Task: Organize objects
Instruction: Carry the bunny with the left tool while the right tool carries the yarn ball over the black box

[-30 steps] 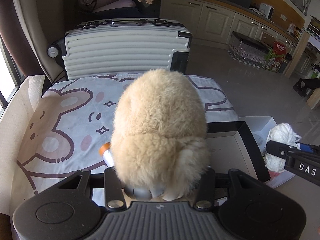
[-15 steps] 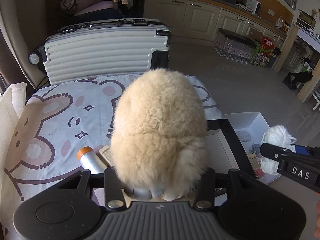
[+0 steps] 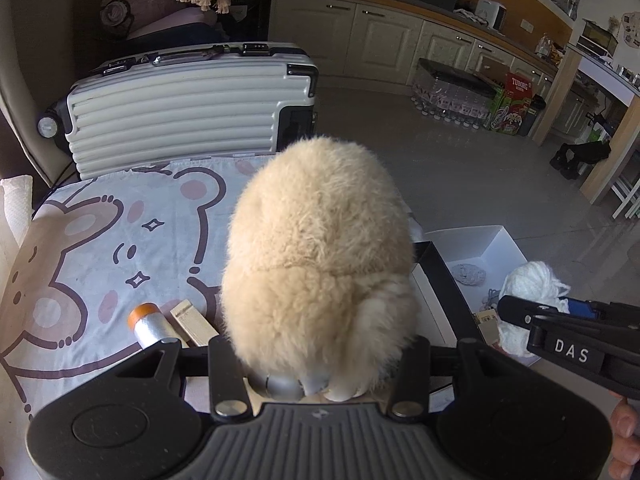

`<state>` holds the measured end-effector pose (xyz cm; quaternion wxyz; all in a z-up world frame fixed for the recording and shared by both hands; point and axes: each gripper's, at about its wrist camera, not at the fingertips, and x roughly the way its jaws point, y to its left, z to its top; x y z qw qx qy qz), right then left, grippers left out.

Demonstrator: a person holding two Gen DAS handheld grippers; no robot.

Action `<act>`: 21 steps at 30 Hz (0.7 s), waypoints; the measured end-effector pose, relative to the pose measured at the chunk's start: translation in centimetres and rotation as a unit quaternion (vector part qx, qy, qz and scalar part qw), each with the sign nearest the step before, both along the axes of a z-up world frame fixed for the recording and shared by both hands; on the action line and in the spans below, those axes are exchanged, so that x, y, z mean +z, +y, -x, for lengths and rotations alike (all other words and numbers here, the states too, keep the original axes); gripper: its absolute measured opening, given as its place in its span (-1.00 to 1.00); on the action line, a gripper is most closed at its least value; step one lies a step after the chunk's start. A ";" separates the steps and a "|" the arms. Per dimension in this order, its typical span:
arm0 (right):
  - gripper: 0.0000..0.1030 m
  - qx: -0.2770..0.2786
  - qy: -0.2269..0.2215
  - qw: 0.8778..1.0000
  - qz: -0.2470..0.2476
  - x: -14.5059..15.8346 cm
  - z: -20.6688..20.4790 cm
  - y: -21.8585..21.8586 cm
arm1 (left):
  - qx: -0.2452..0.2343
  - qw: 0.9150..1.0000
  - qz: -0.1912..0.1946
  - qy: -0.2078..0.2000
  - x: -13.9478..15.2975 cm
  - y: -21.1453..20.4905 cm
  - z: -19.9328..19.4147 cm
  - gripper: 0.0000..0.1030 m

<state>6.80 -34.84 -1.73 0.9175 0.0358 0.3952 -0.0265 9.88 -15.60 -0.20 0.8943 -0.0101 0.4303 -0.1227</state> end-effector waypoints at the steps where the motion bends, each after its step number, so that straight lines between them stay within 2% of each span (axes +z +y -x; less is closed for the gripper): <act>1: -0.11 -0.001 0.002 1.000 -0.001 -0.2 -0.2 -0.1 | -0.002 1.000 0.000 0.000 -0.1 -0.2 -0.1 -0.10; 21: -0.11 -0.002 0.021 1.000 -0.019 -2.7 -3.3 -1.0 | 0.010 0.998 0.063 -0.005 -2.7 -1.5 -4.2 -0.10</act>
